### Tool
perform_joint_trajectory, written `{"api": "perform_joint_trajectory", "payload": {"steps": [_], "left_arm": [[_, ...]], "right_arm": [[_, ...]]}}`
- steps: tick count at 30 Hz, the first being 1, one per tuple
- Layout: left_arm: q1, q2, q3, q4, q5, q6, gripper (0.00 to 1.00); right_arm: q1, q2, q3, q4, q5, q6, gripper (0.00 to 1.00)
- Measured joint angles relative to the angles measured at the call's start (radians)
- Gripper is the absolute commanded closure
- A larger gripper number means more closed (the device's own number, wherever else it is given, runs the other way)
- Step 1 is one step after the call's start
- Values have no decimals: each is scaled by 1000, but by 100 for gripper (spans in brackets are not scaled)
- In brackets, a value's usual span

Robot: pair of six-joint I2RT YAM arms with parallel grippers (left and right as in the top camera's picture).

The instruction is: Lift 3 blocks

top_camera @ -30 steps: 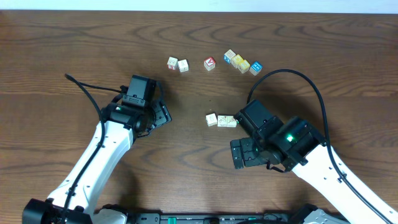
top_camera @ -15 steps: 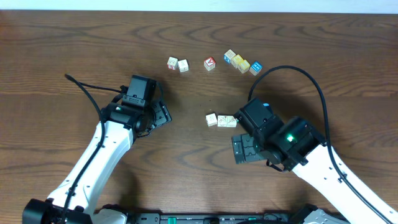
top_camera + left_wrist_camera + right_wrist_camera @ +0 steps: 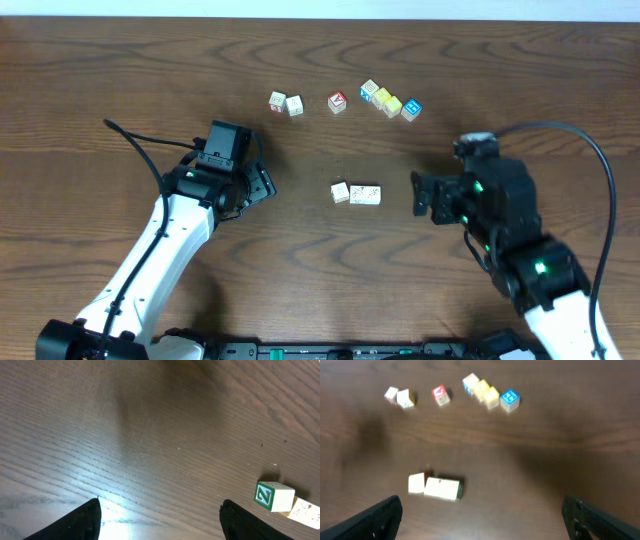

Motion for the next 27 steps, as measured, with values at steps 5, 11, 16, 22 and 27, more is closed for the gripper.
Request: {"api": "perform_joint_trajectory", "payload": {"steps": [5, 11, 16, 22, 27], "left_arm": [[0, 0, 1, 0, -3, 0, 24], [0, 0, 1, 0, -3, 0, 24], [0, 0, 1, -1, -2, 0, 24], [0, 0, 1, -1, -2, 0, 24], [0, 0, 1, -1, -2, 0, 24]], "right_arm": [[-65, -191, -223, 187, -26, -28, 1], [-142, -434, -420, 288, -38, -39, 1], [-161, -570, -546, 382, -44, -42, 1], [-172, -724, -670, 470, -1, -43, 1], [-173, -817, -717, 476, 27, -43, 1]]}}
